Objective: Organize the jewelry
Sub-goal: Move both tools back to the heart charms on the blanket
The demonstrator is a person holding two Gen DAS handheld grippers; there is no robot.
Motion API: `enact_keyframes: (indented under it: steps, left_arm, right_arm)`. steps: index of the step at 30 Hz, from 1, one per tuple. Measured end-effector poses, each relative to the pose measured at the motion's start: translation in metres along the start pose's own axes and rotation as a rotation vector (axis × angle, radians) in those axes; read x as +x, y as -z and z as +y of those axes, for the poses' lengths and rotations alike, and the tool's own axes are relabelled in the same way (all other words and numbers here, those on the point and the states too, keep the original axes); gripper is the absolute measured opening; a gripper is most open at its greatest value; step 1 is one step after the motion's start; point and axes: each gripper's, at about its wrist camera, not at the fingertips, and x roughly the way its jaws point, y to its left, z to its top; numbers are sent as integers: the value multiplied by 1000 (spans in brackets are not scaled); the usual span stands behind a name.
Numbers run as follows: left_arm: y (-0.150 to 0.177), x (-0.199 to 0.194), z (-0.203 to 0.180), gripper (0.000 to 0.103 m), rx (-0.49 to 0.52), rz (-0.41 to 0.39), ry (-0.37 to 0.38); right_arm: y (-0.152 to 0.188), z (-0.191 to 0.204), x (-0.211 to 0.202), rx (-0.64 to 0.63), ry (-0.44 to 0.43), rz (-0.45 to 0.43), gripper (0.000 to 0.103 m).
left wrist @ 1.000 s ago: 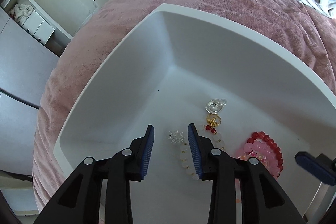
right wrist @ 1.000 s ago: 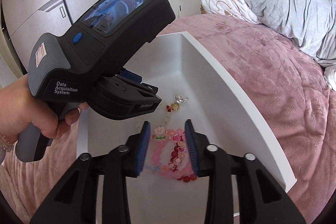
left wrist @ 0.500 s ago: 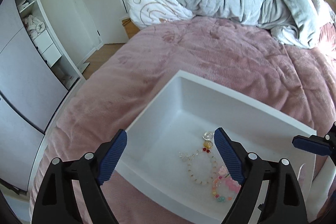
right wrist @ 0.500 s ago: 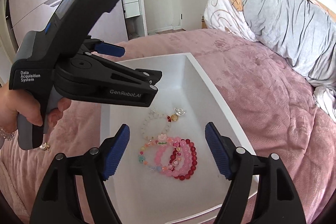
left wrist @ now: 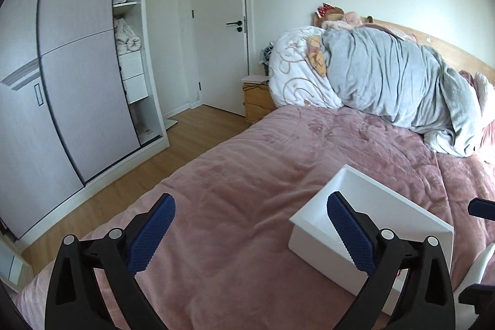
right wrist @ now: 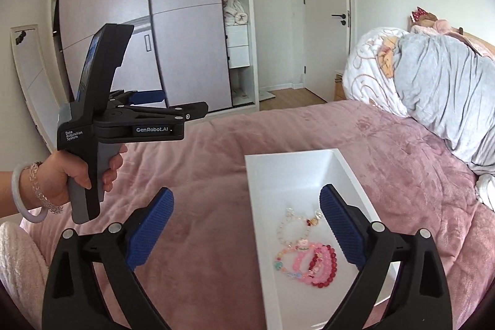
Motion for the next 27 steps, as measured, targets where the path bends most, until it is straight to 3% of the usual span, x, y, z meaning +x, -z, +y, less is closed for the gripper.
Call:
enact_keyframes:
  steps: [7,11,16,21,27]
  left_arm:
    - [35,-49,74,99,-6,-40,-82]
    - [60,-73,107,99,-49,-54,-87]
    - [100,-97,136,99,-102,-97,-78]
    - [142,-100,150,99,-128,-46,-55]
    - [192,-91,142,99,-22,35,27]
  right_arm:
    - [-9,56,-9,-69,-58,-98,98]
    - [-11,83,-3,-79,-119,-129,98]
    - [0,115,9,-106,-121,-177,98]
    - [18,137,38,-153,-114,-113,98]
    - [51,157,77,-207,-204,-8,98]
